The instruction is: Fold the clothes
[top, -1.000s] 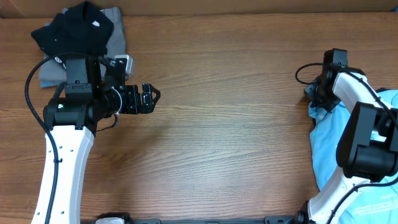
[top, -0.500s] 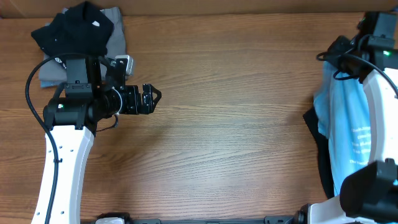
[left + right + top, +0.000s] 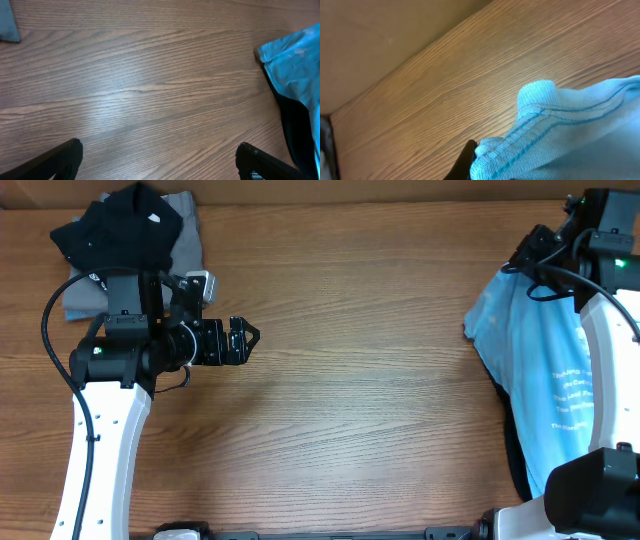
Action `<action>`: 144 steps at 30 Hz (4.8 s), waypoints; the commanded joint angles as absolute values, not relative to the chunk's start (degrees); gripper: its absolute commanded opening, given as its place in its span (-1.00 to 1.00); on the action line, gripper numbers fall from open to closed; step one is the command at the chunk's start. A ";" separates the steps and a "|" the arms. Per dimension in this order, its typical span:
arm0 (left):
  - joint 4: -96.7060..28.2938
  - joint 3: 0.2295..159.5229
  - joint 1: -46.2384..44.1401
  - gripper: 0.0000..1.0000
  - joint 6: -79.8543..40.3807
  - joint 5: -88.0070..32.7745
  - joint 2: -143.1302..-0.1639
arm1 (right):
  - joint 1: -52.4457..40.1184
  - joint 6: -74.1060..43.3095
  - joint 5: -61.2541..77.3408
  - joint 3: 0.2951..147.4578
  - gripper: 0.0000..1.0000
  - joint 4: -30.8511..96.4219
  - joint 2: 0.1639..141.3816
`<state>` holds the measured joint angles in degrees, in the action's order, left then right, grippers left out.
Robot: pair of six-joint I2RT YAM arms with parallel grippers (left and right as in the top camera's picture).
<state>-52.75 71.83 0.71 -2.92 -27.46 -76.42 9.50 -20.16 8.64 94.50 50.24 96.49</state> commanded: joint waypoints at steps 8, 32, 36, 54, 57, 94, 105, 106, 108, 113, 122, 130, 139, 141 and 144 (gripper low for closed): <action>-52.95 73.60 0.40 1.00 -3.49 -28.56 -75.94 | 1.98 -19.55 21.41 101.73 -0.92 47.03 95.44; -71.22 110.26 6.35 1.00 -3.42 -9.56 -73.32 | -46.26 -22.76 -1.45 106.59 0.35 54.37 97.08; -72.60 109.60 6.28 1.00 -3.38 -15.49 -74.89 | -40.34 -23.46 -1.45 106.59 0.41 54.61 92.68; -61.60 107.72 -16.75 1.00 7.55 -14.20 -109.36 | -24.62 -27.29 -1.43 106.59 0.42 59.37 73.67; -54.35 107.72 -17.54 0.79 7.40 -15.16 -116.40 | -24.62 -27.27 -1.48 106.59 0.42 61.14 73.71; -35.68 108.38 -21.37 -0.92 5.87 -1.54 -138.08 | -24.60 -27.83 -5.89 106.56 0.38 71.22 74.13; -40.88 111.07 -7.27 -0.92 6.07 14.13 -126.50 | -24.60 -33.56 -10.96 106.52 0.22 74.63 78.00; -41.52 111.07 -6.04 -0.92 6.35 14.13 -125.89 | -24.60 -34.52 -11.97 106.52 0.22 74.65 78.04; -42.85 111.07 -3.66 -0.89 6.48 14.15 -124.84 | -24.14 -35.92 -13.54 106.52 0.24 74.76 78.04; -44.77 111.09 0.97 -0.76 7.25 15.64 -120.70 | -18.57 -36.75 -13.45 106.52 0.35 76.42 78.04; -45.47 111.18 1.30 0.22 7.29 12.58 -109.47 | -4.91 -37.52 -12.80 106.52 0.50 80.60 80.03; -54.94 111.13 -4.12 -0.01 11.92 -17.12 -107.68 | 2.02 -31.29 -4.32 106.50 0.53 81.56 86.74; -59.72 110.72 -20.99 -0.19 18.22 -25.04 -116.01 | 8.97 -30.13 0.47 106.50 0.52 81.65 89.54; -58.78 110.72 -24.82 -0.31 19.27 -25.04 -119.26 | 10.68 -29.85 1.28 106.50 0.53 82.13 89.49; -56.36 110.72 -29.54 -0.58 19.55 -25.08 -124.05 | 12.88 -29.28 2.37 106.50 0.52 83.29 89.49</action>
